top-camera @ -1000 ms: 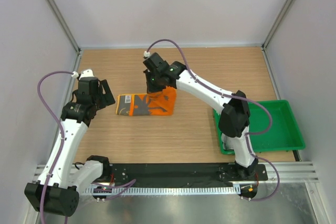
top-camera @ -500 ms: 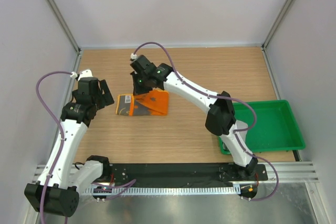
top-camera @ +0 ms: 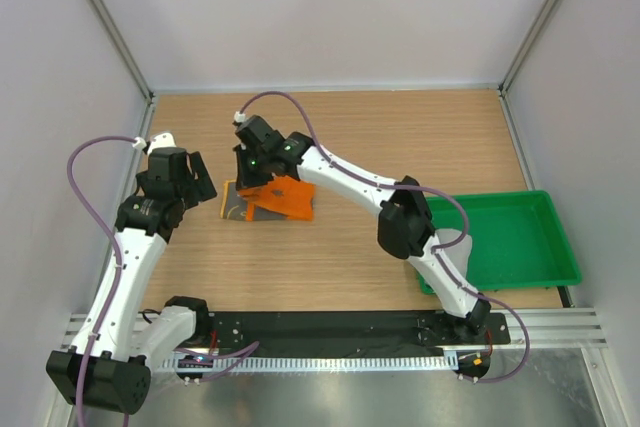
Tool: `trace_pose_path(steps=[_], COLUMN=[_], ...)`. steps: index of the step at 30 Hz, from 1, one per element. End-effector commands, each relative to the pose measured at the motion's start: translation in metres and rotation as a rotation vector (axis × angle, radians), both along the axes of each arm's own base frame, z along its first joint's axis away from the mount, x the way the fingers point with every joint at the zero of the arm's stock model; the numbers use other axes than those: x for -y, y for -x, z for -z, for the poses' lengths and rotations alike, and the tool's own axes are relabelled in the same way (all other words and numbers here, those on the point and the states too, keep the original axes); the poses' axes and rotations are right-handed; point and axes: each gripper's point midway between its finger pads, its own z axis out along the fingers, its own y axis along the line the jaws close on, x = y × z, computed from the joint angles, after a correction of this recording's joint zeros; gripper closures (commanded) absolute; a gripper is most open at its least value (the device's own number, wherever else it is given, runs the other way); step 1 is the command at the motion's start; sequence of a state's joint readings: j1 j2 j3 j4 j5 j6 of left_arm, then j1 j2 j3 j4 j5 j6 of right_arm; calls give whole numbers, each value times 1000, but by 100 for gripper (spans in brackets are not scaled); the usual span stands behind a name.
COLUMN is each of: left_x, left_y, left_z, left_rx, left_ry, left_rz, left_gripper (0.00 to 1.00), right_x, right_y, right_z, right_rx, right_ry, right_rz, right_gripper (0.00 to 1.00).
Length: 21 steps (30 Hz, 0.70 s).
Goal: Roll the towels
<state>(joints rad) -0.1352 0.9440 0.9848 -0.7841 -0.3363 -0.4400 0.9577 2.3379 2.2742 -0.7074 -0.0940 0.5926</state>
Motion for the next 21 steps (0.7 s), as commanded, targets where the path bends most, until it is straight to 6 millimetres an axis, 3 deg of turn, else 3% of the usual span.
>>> trace_pose_path(steps=[1, 5, 7, 8, 10, 12, 15, 17, 19, 20, 21], left_x=[-6, -7, -7, -8, -8, -10, -11, -11, -8, -7, 0], left_y=[3, 2, 3, 2, 3, 3, 2, 1, 0, -1, -3], left_z=[-5, -5, -4, -4, -4, -3, -3, -2, 0, 2, 2], left_rx=[16, 15, 14, 12, 11, 9, 8, 6, -1, -8, -6], left_ry=[-10, -12, -14, -16, -19, -22, -25, -25, -17, -13, 9], left_rz=[-26, -32, -32, -35, -37, -44, -49, -47, -37, -30, 4], left_gripper=[14, 14, 14, 14, 14, 14, 14, 14, 14, 14, 14], right_x=[-31, -47, -49, -49, -49, -44, -27, -5, 21, 38, 52], right_y=[3, 4, 6, 5, 7, 5, -1, -7, -21, -21, -21], right_z=[3, 33, 40, 39, 33, 13, -19, -38, -48, -28, -49], right_rx=[2, -26, -38, -37, -27, 14, 78, 93, 99, 72, 90], right_ry=[-91, -113, -114, -121, -127, -130, -131, -135, -132, -86, -115], right_rz=[-36, -58, -63, -68, -78, -71, -41, -5, 51, 73, 94], right_gripper=[99, 56, 45, 35, 27, 13, 4, 3, 3, 3, 3])
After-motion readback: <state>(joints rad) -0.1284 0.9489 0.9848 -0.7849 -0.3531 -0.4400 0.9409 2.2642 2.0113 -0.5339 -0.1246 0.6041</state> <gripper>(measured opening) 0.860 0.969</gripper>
